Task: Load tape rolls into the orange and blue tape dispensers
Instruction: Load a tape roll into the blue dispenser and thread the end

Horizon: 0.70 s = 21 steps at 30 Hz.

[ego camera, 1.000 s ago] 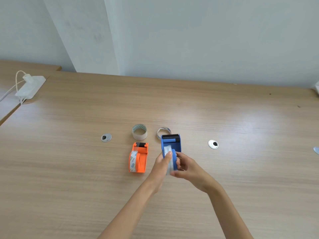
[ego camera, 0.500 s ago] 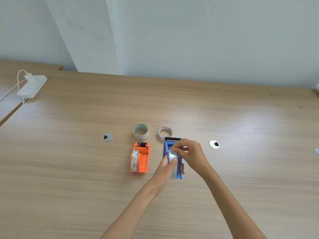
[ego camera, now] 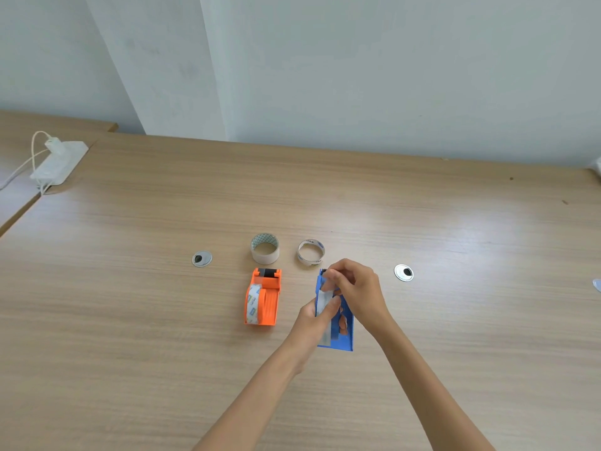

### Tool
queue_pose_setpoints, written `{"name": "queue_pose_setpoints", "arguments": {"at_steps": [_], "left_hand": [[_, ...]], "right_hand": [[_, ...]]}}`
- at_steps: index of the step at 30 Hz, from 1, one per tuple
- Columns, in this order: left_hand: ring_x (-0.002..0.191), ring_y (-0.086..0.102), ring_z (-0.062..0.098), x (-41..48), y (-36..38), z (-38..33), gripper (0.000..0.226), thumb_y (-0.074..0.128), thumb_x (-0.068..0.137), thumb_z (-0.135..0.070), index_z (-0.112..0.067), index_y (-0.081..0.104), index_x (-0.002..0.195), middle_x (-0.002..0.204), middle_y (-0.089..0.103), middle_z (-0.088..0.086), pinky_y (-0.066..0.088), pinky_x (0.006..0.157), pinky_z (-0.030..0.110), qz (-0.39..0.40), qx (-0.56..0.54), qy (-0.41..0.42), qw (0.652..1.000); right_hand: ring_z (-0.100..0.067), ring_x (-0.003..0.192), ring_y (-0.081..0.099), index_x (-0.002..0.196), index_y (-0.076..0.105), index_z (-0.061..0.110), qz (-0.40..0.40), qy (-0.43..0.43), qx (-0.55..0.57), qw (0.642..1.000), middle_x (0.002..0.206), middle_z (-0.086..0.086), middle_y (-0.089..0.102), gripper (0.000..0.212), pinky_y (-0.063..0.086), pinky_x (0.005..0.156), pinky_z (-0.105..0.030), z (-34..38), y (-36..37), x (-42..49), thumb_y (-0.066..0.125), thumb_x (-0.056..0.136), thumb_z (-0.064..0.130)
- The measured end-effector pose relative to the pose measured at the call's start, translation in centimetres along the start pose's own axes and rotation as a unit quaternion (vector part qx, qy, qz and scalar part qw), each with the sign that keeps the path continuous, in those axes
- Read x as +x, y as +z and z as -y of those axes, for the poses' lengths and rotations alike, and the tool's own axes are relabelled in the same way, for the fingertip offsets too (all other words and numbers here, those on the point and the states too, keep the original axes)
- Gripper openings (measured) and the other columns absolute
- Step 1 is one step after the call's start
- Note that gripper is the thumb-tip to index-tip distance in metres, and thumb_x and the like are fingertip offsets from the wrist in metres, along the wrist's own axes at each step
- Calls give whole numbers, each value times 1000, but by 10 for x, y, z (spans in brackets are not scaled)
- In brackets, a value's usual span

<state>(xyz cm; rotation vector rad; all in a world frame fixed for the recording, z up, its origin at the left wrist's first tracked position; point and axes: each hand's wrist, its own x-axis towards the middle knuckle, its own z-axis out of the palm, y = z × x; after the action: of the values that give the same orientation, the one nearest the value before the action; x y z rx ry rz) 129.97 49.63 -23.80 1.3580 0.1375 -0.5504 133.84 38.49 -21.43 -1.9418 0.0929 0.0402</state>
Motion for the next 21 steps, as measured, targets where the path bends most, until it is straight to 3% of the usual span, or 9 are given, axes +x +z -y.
{"name": "queue_pose_setpoints", "arguments": {"at_steps": [5,9,14,17,21], "left_hand": [[61,63,11,-7,4,-1,11,47,99,-20,-11,53,98,74,69,4,50,63,15,46,20,30,998],[62,65,12,-7,6,-4,10,48,99,-16,-13,54,107,79,73,0,51,66,16,62,28,26,997],[56,58,12,1,9,2,7,47,98,-7,-2,48,102,73,60,7,51,61,19,21,24,17,999],[57,58,14,3,11,6,9,48,97,-8,-2,49,104,70,59,5,51,61,19,12,29,18,999],[56,55,15,3,18,7,11,46,99,-16,-6,51,100,70,54,9,51,57,23,-12,4,8,1000]], "right_hand": [[-13,48,61,82,64,3,-75,48,56,994,64,-5,69,16,53,54,-26,2,-10,17,52,92,7],[-19,51,63,82,61,7,-23,93,96,991,69,-11,71,20,55,54,-28,4,-15,20,48,97,12],[-22,67,70,89,58,7,22,101,145,984,80,-17,73,16,56,64,-26,2,-18,9,51,96,20],[-14,71,70,98,55,6,34,82,116,989,84,-14,72,16,56,71,-23,-5,-17,1,66,86,9],[-13,61,67,96,55,9,5,54,62,997,72,-11,70,24,56,68,-27,-6,-15,6,65,79,-4]]}}
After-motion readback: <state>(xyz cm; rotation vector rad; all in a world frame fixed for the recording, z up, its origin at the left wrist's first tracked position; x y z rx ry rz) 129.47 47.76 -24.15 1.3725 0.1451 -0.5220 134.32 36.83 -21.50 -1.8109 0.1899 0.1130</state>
